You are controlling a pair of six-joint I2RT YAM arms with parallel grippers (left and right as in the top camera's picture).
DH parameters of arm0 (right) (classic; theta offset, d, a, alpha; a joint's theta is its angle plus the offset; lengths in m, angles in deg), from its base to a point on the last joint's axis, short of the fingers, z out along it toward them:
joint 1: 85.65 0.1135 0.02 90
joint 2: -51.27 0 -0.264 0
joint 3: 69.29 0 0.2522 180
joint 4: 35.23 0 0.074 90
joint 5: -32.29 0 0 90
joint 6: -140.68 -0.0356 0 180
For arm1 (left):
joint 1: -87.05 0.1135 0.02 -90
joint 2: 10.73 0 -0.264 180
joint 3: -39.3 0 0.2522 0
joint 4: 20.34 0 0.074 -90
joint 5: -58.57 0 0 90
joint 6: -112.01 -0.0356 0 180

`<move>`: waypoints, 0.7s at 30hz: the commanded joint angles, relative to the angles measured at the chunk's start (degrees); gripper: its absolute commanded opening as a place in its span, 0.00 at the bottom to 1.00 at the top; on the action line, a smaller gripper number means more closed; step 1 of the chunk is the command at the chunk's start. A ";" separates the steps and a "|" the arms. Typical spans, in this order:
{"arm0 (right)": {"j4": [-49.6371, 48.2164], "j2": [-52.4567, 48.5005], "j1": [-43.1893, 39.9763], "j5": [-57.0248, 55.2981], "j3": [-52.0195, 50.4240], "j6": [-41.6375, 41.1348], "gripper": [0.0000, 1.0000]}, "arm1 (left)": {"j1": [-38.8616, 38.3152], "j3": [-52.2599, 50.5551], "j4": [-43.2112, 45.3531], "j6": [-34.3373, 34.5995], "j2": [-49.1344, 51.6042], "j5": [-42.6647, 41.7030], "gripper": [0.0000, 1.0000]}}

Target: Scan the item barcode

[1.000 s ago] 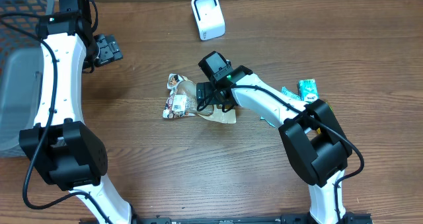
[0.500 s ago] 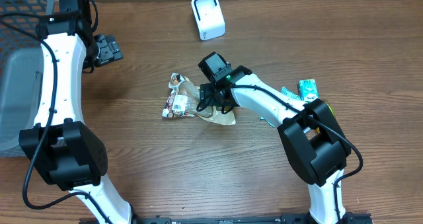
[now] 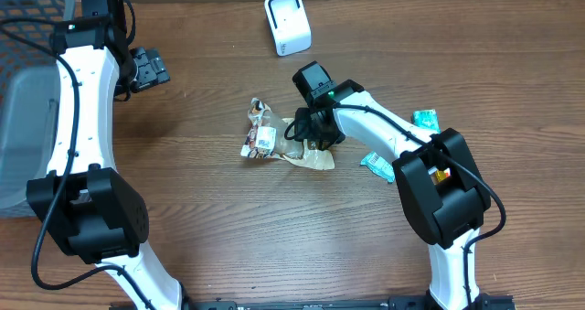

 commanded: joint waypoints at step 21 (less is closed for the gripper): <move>0.46 0.46 -4.15 12.44 0.55 2.69 0.20 | -0.39 0.39 0.04 0.22 -0.96 0.15 1.00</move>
